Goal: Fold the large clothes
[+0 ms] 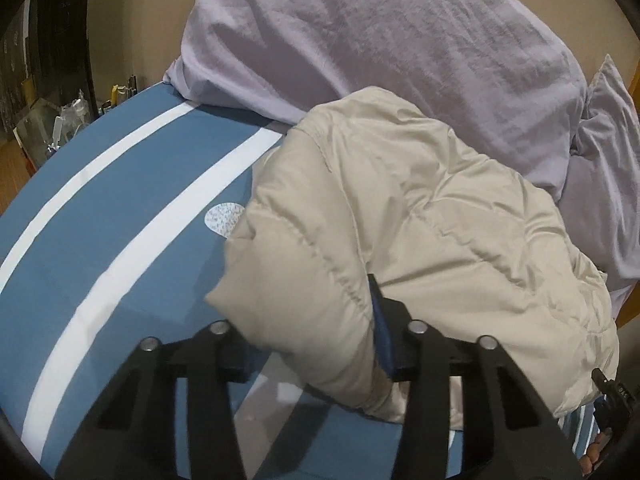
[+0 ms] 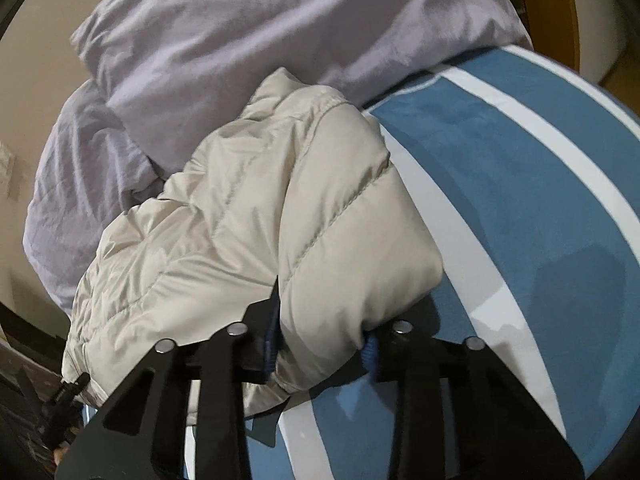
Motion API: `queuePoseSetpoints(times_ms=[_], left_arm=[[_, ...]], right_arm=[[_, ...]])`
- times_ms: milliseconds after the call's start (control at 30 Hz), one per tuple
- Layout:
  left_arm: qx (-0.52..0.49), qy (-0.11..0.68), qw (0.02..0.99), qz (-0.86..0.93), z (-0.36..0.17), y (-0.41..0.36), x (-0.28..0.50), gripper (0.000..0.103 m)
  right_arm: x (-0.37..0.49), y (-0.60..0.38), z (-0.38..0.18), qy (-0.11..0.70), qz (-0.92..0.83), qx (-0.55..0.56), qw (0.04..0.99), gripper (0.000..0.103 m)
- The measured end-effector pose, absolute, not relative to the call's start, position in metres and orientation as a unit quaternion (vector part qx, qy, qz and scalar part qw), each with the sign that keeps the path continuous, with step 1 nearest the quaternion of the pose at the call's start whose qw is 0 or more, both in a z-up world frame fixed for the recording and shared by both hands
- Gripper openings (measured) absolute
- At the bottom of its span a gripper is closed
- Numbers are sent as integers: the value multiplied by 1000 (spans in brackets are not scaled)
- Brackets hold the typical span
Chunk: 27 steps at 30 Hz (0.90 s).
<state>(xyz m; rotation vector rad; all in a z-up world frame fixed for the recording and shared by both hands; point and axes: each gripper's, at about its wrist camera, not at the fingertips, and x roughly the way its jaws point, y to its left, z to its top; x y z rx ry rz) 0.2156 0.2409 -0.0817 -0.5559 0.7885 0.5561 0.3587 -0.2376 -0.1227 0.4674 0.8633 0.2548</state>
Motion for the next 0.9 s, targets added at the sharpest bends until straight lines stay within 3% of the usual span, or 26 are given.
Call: queuePoseSetpoints(times_ms=[733, 900], left_arm=[[-254, 391, 845, 264, -72, 238, 55, 41], [-259, 385, 842, 274, -78, 237, 44, 51]], right_arm=[[220, -231, -121, 441, 209, 184, 853, 29], [209, -235, -114, 446, 194, 176, 856, 40]])
